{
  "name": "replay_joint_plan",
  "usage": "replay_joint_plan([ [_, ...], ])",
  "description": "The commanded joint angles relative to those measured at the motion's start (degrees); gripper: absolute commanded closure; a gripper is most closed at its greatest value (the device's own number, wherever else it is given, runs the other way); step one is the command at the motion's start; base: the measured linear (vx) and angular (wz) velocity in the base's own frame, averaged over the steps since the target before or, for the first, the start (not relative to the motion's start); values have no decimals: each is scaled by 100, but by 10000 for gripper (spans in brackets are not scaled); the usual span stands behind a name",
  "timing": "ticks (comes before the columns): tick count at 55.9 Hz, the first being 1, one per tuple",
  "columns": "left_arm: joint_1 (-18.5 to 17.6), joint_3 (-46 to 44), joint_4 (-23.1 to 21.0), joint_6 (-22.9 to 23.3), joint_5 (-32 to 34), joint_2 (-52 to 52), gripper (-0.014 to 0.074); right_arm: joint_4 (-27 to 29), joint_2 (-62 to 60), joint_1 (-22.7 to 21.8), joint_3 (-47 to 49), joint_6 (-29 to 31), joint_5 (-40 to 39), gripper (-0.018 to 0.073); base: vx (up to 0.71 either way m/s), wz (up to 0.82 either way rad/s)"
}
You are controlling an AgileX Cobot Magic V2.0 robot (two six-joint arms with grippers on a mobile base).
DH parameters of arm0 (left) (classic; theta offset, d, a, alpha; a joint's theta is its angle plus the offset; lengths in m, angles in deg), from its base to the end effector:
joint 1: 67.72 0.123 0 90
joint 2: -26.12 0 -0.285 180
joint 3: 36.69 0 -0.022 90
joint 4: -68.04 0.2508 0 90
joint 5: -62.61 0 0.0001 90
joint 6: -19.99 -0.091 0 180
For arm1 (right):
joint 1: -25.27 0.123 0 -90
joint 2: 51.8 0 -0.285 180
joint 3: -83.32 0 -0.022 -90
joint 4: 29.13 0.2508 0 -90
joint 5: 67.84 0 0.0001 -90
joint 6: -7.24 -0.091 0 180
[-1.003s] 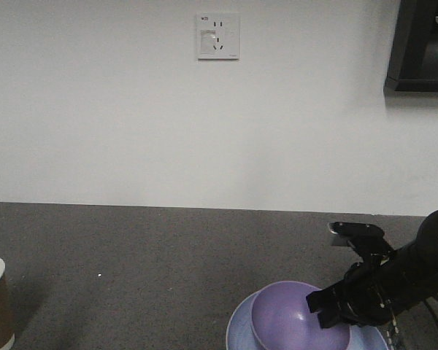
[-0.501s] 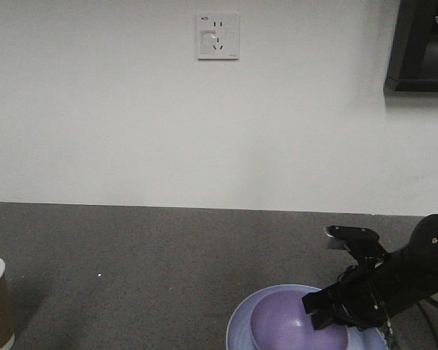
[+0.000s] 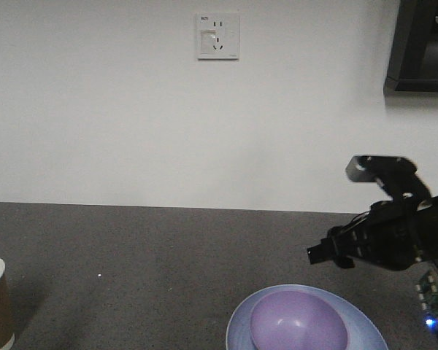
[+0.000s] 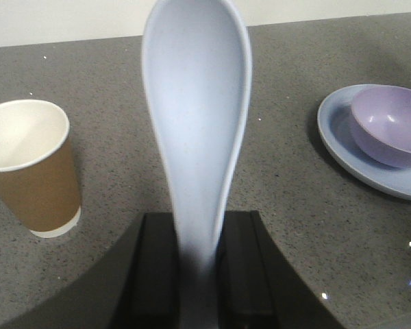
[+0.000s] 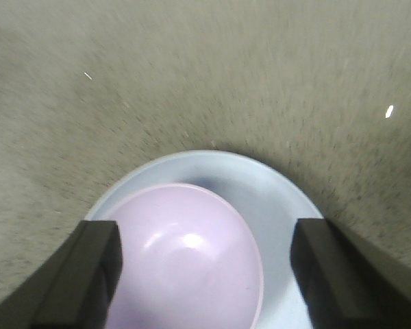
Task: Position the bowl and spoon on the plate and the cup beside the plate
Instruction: 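Move the left gripper over the bowl and drop the spoon inside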
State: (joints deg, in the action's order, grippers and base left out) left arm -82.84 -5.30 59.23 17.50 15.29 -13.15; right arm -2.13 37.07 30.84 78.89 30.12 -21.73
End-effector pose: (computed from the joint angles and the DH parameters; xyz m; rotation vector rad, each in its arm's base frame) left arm 0.0830 -0.0331 0.3652 0.2789 2.0460 -0.3171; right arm 0.3012 0.0593 0.3534 -0.3433 2.3319 0.4133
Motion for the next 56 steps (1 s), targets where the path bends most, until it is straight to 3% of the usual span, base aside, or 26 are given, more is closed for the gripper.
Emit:
replay_joint_plan([
  [1, -12, -348, -140, -61, 291, -219, 599, -37, -826, -19, 204, 61, -32, 127, 0, 0],
  [4, -12, -529, -135, -236, 118, -425, 599, -130, -1210, -19, 179, 48, 62, 246, 0, 0],
  [9, -12, -915, -193, -668, -181, -888, 596, -176, -1789, -13, -7, 60, 33, 518, 0, 0],
  [11, -12, -1101, -260, -845, -288, -1064, 596, -181, -1980, -13, -95, 61, -4, 576, 0, 0],
  [16, -12, -1537, -592, -1362, -521, -1662, 596, -187, -2480, -13, -420, 61, -78, 573, 0, 0],
  [23, -27, -2056, -1380, -1834, -561, -2616, 596, -232, -3053, -13, -940, 61, -83, 571, 0, 0],
  [31, -383, -2676, -2168, -2301, -539, -3611, 596, -581, -3507, -13, -1433, 53, -153, 571, 0, 0],
  [45, -1581, -3848, -2265, -2278, -482, -5213, 596, -916, -3714, -13, -1683, 48, -104, 571, 0, 0],
  [56, -2133, -4724, -2269, -1971, -550, -6420, 596, -927, -3714, -13, -1683, 67, -104, 571, 0, 0],
])
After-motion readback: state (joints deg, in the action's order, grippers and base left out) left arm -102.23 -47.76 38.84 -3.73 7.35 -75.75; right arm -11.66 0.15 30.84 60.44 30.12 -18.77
